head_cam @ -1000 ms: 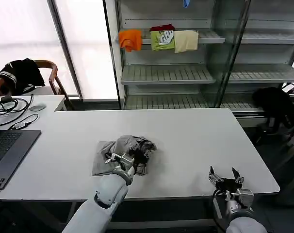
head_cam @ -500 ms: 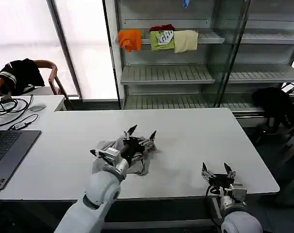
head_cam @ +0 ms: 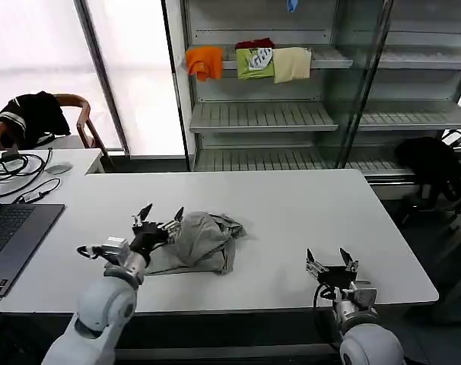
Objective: Fold and organize the clothes.
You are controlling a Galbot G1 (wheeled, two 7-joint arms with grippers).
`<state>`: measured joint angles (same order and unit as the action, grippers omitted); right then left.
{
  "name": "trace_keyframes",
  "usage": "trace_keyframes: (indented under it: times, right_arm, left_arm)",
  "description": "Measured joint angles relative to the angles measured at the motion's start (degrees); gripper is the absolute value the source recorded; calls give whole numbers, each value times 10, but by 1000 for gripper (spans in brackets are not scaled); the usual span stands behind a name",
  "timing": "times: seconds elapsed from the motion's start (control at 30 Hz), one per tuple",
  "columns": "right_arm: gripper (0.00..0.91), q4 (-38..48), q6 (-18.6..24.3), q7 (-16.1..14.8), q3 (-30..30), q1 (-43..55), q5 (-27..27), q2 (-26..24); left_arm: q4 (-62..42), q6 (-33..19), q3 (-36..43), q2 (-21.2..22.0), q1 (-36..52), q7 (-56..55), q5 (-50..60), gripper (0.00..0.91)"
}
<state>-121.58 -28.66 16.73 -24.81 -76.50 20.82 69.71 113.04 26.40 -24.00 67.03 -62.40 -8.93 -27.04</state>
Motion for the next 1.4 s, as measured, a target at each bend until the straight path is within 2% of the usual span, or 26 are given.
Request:
trace_keyframes:
  times: [0.4,1.1,1.23,1.27,1.33,1.4]
  right_arm:
    - [907,-13,-2,0,-5,-9,0,-2]
    - [907,-13,1,0,-8,-9,2,-4]
    - [907,-11,4,0,-8,-12,2,-6]
    - [907,-10,5,0,-9,-13,3,-6]
    - [907,-9,6,0,-10,-13,4,-6]
    - [907,-9,6,0,-11,-14,4,-6]
  left_arm:
    - [-36,3,-31,0,-21,3,-5,907]
    - [-91,13,-28,15,-24,24,-18,907]
    - [-98,16,-24,17,-22,27,-24,806]
    - [-100,16,-23,17,-21,27,-26,746]
    - [-105,17,-21,18,-20,29,-27,705]
    - [-111,19,-20,19,-19,31,-29,615]
